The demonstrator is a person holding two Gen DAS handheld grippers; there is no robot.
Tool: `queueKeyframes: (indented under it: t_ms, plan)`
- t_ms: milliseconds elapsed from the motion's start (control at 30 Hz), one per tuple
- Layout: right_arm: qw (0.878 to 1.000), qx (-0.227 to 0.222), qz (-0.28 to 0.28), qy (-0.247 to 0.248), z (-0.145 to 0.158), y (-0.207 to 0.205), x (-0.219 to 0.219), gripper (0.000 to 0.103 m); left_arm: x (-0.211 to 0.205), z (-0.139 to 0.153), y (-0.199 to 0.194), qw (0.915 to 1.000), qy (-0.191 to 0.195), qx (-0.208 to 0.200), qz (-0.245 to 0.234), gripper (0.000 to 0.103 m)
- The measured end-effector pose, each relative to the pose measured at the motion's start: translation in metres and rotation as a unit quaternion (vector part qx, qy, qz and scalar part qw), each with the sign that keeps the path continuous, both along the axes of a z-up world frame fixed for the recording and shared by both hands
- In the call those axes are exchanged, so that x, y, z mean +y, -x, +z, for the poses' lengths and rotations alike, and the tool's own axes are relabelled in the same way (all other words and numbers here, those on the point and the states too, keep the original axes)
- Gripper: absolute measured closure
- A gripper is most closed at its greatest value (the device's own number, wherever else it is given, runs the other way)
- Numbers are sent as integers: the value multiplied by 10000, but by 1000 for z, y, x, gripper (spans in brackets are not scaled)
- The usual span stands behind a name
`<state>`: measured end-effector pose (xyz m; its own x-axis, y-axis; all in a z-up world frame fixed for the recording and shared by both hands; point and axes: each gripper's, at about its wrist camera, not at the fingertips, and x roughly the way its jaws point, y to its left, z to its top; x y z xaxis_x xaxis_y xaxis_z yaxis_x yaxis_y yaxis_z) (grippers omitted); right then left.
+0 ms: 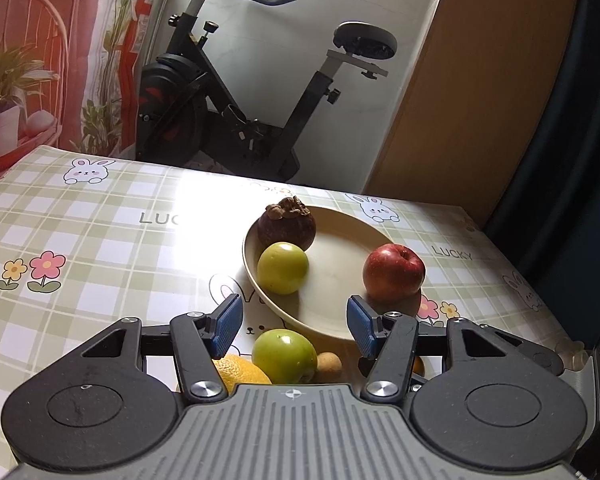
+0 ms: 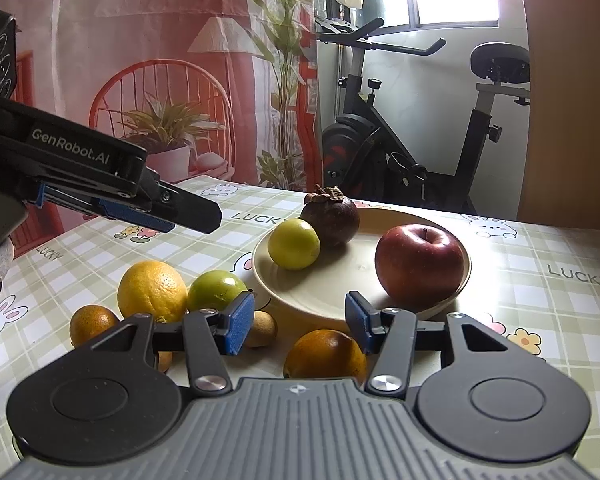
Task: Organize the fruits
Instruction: 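Move the left tool to the dark orange beside the plate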
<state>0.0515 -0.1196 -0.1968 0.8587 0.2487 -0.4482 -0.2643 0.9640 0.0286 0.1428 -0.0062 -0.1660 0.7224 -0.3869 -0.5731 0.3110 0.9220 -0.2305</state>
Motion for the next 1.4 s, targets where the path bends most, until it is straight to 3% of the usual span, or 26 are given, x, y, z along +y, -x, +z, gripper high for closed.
queueKeyframes:
  t_ms: [367,500,700,800,1133,1267,1400]
  plan:
    - [9997,105,-166,123,1,14,1,52,0,-1,3,9999,86,57,30,44]
    - [9990,167,-266,331,-1,19,1,50,-6,-3,5,9997,123,109,-170,44]
    - [9974,466,-475,261,-4,12,-5,50,-14,-7,9,9988,145,148,-447,44]
    - [9970,652,-298,304,-6,6,-2,48,-16,-10,11,9984,129,189,-511,44]
    - [9971,731,-10,231,-10,6,-1,55,-21,-17,14,9968,181,327,-713,44]
    - [9973,698,50,240,-8,6,1,57,-23,-22,15,9954,200,437,-831,52]
    - [9975,667,88,230,-8,7,0,57,-23,-23,16,9948,216,468,-873,52]
